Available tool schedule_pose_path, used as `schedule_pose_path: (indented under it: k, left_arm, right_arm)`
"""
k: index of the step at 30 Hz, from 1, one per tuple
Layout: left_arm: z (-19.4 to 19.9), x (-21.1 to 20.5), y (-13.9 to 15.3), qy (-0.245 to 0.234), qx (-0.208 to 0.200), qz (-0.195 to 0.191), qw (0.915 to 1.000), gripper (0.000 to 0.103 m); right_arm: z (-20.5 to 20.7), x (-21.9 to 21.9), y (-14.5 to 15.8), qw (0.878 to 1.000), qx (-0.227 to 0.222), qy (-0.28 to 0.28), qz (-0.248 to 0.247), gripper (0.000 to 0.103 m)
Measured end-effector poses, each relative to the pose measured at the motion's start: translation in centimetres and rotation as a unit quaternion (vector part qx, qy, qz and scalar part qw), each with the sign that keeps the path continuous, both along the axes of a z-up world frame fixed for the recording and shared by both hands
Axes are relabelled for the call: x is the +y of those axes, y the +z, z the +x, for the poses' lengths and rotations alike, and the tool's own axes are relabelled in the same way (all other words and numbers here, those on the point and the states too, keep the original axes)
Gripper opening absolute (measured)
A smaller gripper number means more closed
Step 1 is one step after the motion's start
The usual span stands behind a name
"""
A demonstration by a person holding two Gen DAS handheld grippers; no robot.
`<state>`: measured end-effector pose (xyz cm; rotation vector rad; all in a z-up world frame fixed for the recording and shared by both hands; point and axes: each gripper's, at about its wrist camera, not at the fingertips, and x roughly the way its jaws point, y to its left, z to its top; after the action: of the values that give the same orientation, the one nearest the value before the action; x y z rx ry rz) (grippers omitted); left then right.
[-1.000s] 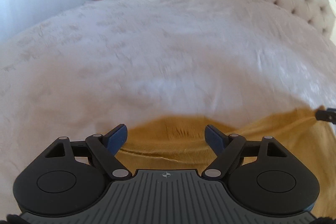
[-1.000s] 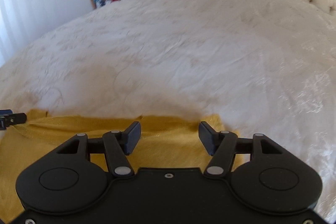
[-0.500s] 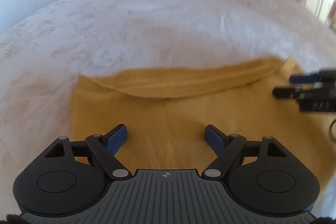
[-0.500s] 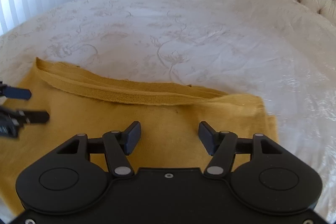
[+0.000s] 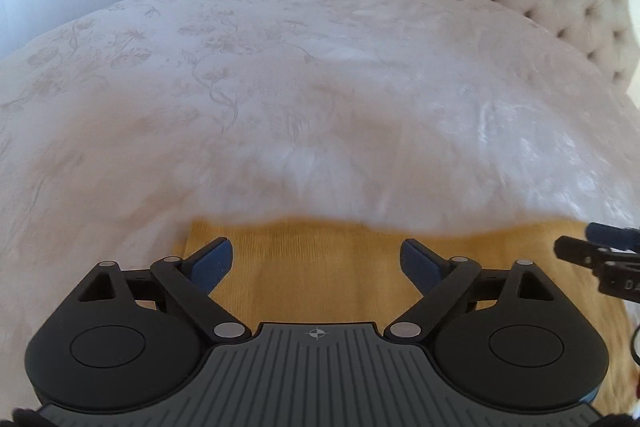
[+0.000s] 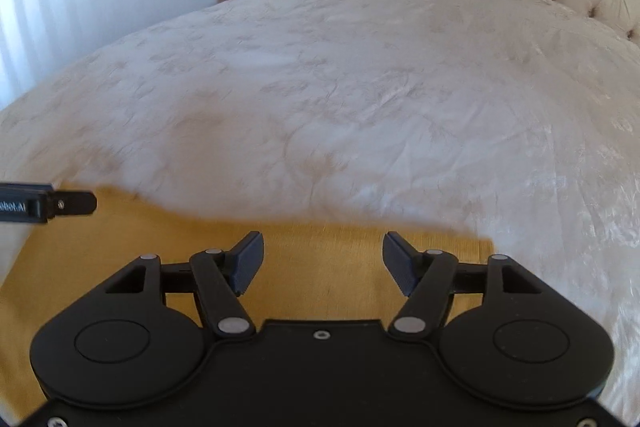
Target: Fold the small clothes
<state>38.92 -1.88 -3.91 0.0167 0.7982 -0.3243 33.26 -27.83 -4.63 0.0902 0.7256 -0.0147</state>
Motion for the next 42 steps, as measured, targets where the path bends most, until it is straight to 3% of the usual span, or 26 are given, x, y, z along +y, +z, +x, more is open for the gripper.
schedule_pose_path:
  k: [6,11,15,20,23,33,37,42]
  left_arm:
    - [-6.3,1.1,-2.0,-0.039,-0.001,0.028,0.9989,0.092]
    - [-11.2,2.2,-3.9,-0.063,-0.012,0.074,0.9952,0.092]
    - [-14.1,3.2,-4.1,-0.064,-0.014,0.075,0.9951,0.093]
    - [-14.1,3.9,-4.5,-0.051,0.001,0.05,0.9974,0.095]
    - [-13.9,3.5,-4.7,-0.054,0.01,0.049,0.9973,0.103]
    - [-14.4,2.4,-4.9,-0.032,0.013,0.074,0.9966,0.103]
    - [-14.0,2.2,-4.7,-0.024,0.025,0.081,0.9961,0.103]
    - [-13.7,1.6,-4.5,-0.009,0.038,0.09,0.9951,0.103]
  right_arm:
    - [-4.9,0.5,-1.9,0.999,0.024,0.025,-0.024,0.07]
    - [-10.1,0.2,-3.4,0.998,0.034,0.025,-0.041,0.076]
    - [-13.6,-0.7,-4.1,0.999,0.028,0.009,-0.026,0.077]
    - [-15.8,-1.3,-4.5,1.0,0.013,-0.006,-0.009,0.08]
    - [-16.2,-1.8,-4.3,1.0,0.001,-0.009,0.01,0.083]
    - [-19.5,-2.9,-4.9,0.997,-0.014,0.008,0.069,0.102]
    - [-20.6,-3.2,-5.5,0.995,-0.001,0.001,0.096,0.102]
    - [-22.1,-4.0,-5.9,0.992,-0.021,0.0,0.125,0.102]
